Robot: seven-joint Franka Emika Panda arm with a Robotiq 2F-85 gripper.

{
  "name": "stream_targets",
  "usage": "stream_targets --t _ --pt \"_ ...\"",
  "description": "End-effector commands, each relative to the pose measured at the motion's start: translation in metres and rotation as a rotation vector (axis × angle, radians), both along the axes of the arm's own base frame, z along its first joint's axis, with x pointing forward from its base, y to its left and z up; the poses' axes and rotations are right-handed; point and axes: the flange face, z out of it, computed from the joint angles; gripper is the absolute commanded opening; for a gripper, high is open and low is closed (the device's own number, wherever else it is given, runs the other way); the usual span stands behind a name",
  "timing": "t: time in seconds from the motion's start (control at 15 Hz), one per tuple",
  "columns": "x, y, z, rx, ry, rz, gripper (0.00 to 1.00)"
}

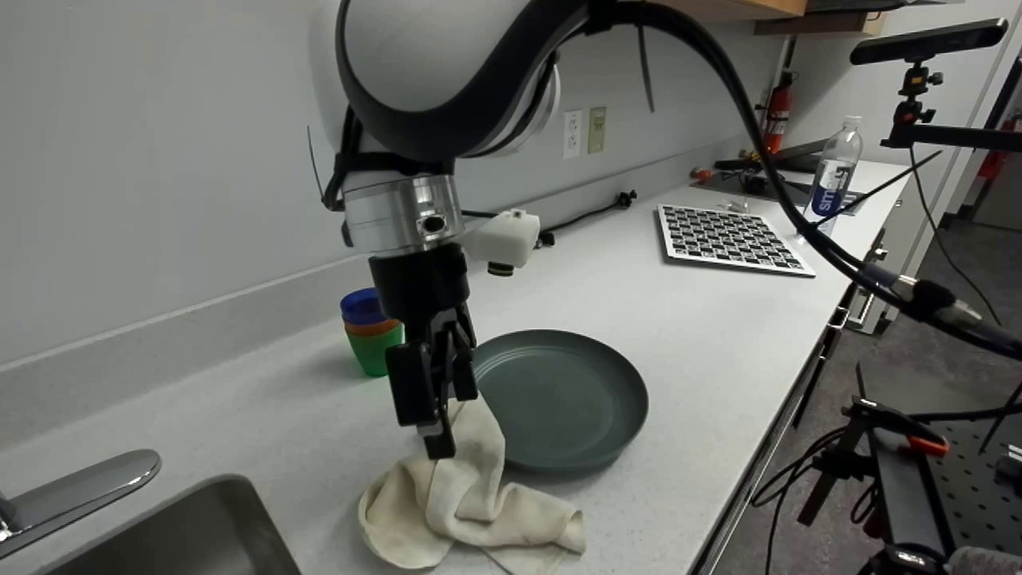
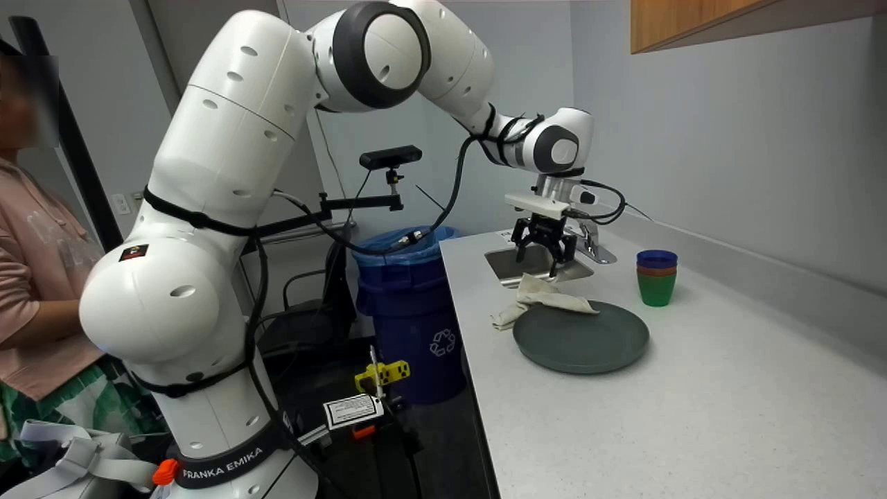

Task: Use the white towel to wipe the plate

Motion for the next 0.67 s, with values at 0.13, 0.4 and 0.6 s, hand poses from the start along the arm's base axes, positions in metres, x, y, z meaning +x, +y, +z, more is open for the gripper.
stream_targets --t 0.13,0.4,0.6 --pt "-0.004 0.007 -0.006 -0.01 0.054 0.021 1.0" --pt "0.001 0.005 -0.003 -0.042 0.022 0.007 1.0" --pt "0.006 0.014 -0.026 -0.029 -0.033 0.003 1.0"
